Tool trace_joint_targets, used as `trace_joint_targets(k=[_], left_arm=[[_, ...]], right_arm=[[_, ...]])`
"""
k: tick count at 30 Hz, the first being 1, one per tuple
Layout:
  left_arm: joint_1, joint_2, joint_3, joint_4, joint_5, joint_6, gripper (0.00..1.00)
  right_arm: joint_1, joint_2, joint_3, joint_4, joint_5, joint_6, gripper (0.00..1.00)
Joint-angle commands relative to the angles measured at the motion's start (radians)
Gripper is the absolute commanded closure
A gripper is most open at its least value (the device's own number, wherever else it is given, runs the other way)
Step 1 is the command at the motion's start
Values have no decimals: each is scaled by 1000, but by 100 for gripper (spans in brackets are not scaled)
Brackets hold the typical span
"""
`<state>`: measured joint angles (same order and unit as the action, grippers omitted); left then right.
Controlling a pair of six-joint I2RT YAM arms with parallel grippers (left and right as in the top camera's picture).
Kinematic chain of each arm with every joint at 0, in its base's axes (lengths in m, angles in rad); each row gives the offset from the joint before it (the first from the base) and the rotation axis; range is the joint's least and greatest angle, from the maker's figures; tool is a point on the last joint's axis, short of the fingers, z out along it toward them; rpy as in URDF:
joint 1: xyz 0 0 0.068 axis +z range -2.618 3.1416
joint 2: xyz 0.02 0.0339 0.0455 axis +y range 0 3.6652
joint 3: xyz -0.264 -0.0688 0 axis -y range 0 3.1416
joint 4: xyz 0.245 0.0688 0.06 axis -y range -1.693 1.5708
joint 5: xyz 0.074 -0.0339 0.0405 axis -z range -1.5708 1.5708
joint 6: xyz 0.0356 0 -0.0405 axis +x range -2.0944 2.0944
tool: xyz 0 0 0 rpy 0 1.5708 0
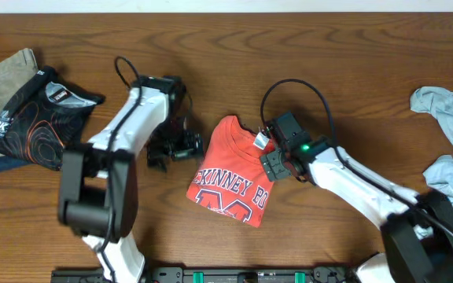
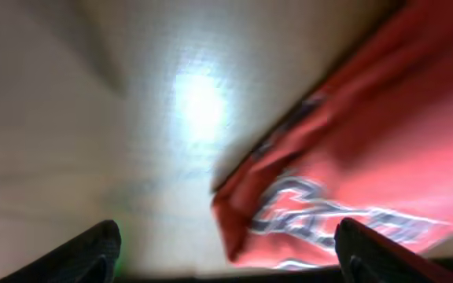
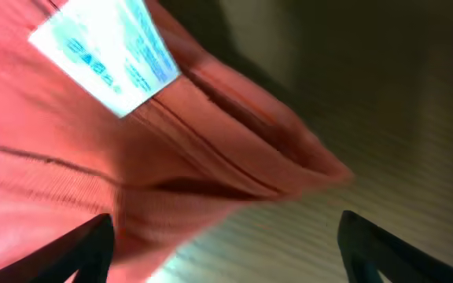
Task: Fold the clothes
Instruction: 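Grasp the folded coral shirt's top edge with the left gripper, then carry the folded shirt left and place it on the clothes stack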
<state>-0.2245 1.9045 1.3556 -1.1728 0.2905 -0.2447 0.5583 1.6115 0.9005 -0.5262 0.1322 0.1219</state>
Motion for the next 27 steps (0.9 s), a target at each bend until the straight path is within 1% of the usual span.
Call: trace_joint_targets(k=[1,5,9,11,15,20,23,27], left_arm=[[5,-92,38,55,16,66,2],[5,-109,38,162,31,166,2],[5,-79,37,223,190,335,2],[5,-55,37,253,243,389,2],[5,3,37,315,249,394,2],[4,89,37,369,267,393,2],[4,148,37,379,327,393,2],[-9,218,36,361,457,390,2]], right_arm=[[-11,-121,23,-24,48,-6,8],[-19,-244,23,-100,47,-6,3],[-19,-335,23,-200,44,-6,1],[-19,-373,23,-250,43,1,1],[-19,-430,23,-325,44,28,1],[-19,-455,23,-375,44,31,1],[-19,-455,23,-388,44,43,1],[-19,-455,23,-390,44,43,1]])
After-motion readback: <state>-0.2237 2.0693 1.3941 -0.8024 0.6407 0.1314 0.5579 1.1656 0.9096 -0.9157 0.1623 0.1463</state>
